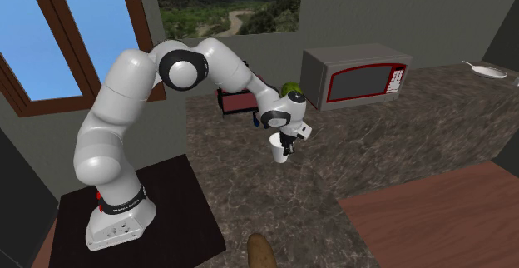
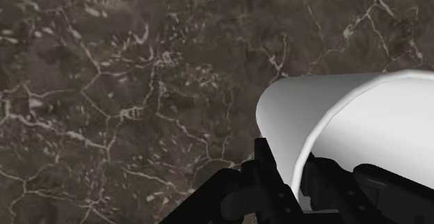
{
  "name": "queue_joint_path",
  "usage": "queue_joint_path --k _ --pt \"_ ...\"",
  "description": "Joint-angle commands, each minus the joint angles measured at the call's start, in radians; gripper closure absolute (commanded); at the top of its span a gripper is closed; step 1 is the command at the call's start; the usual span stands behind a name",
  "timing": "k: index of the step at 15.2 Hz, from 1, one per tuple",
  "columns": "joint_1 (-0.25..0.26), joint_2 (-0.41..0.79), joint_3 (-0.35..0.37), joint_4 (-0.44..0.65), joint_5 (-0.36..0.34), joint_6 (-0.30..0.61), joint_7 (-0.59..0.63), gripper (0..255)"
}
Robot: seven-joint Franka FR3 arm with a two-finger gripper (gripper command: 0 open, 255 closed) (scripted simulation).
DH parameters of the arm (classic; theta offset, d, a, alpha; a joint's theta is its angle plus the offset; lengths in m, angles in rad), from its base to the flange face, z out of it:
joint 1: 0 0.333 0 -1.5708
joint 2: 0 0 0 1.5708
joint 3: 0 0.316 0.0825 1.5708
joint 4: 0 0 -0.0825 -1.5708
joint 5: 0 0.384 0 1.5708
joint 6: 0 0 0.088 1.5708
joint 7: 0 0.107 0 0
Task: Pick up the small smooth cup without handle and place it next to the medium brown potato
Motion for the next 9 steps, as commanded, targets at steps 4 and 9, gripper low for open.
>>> queue_joint_path --k 4,9 --pt "0.000 0.000 0.000 0.000 0.000 0.000 0.000 255" --pt "0.003 -0.020 -0.004 -0.004 -0.006 -0.016 0.007 255"
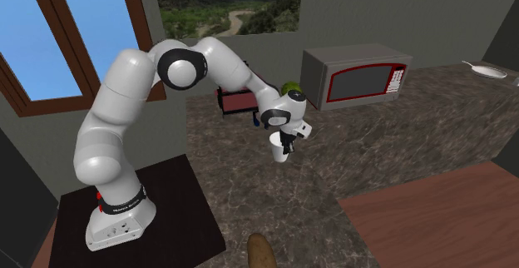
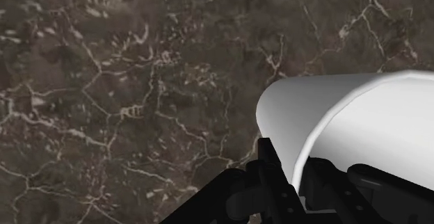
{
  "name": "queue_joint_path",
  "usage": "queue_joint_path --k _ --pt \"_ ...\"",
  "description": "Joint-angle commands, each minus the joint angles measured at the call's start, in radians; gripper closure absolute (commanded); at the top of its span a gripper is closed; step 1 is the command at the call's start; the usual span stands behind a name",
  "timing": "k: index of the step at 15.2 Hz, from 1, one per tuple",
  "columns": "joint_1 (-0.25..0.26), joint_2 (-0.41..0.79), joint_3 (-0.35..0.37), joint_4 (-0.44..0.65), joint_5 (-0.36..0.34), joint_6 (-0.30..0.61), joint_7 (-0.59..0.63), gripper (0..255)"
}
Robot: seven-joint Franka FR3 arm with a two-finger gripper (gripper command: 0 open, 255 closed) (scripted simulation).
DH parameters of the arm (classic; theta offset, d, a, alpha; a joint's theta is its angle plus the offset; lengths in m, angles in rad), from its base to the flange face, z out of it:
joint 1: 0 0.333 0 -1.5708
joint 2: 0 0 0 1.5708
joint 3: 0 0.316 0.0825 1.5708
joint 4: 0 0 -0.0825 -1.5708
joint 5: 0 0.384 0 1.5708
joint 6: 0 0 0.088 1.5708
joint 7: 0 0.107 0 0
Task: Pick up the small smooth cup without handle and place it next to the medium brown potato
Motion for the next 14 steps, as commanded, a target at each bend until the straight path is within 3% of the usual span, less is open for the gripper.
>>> queue_joint_path --k 1,14 --pt "0.002 -0.019 -0.004 -0.003 -0.005 -0.016 0.006 255" --pt "0.015 -0.138 -0.028 -0.002 -0.045 -0.132 0.053 255"
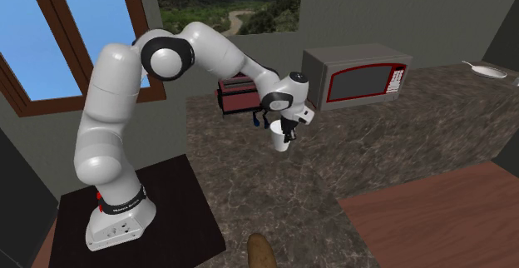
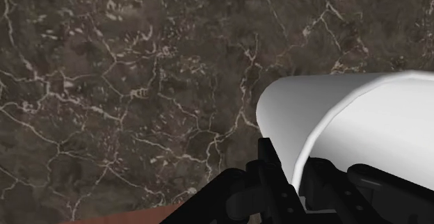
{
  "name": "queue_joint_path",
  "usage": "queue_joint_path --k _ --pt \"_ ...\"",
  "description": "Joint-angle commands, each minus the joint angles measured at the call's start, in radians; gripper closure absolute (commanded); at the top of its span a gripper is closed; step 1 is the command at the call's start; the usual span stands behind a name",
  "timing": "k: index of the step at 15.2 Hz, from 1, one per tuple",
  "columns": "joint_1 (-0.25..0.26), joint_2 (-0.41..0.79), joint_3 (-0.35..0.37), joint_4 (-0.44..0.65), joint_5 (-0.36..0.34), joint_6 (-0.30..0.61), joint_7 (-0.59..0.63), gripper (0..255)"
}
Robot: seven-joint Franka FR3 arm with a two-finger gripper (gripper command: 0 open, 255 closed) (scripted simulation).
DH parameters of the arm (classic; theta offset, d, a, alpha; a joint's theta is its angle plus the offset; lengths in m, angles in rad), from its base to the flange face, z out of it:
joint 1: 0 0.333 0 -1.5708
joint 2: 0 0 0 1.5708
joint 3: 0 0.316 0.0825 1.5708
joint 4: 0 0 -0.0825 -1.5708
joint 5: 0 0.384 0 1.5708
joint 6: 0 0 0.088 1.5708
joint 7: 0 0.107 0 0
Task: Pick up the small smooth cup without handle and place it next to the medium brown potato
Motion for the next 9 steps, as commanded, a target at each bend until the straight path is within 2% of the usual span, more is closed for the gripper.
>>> queue_joint_path --k 1,9 --pt "0.003 -0.018 -0.004 0.005 -0.007 -0.022 0.010 255" --pt "0.008 -0.079 -0.015 0.026 -0.031 -0.101 0.039 255"
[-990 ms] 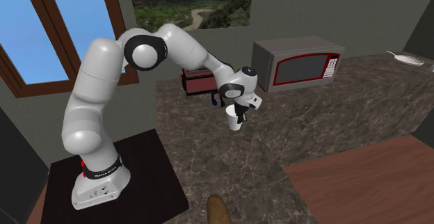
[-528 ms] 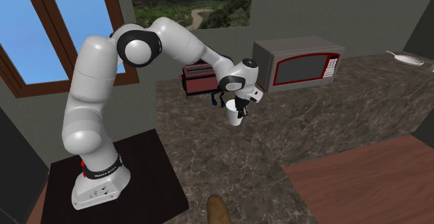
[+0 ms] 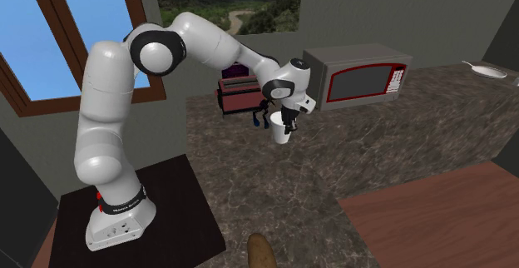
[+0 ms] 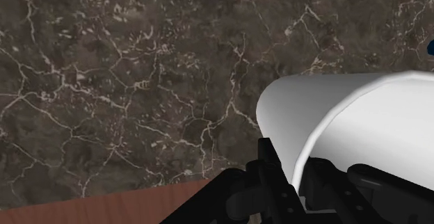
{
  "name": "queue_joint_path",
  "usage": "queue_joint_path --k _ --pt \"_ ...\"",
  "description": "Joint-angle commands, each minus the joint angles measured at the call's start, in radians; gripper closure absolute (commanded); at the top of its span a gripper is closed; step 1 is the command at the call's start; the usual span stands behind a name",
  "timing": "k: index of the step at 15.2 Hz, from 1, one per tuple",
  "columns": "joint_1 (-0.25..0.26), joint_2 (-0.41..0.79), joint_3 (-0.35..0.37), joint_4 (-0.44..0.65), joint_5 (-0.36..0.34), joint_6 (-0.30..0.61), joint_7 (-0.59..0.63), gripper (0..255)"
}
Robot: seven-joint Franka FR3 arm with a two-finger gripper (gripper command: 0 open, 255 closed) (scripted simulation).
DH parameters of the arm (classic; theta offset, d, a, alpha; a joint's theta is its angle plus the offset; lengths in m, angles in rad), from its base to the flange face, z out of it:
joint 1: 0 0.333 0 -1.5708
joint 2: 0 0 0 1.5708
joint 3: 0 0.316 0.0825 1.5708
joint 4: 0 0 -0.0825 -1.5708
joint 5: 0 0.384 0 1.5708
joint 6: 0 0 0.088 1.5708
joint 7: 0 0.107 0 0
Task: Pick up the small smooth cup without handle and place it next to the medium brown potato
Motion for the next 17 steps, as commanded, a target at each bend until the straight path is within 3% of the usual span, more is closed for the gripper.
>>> queue_joint_path --k 1,12,17 --pt "0.001 -0.014 -0.003 0.009 -0.006 -0.022 0.008 255" --pt "0.004 -0.079 -0.013 0.063 -0.034 -0.137 0.044 255" --pt "-0.048 -0.183 -0.045 -0.084 -0.030 -0.115 -0.053 255"
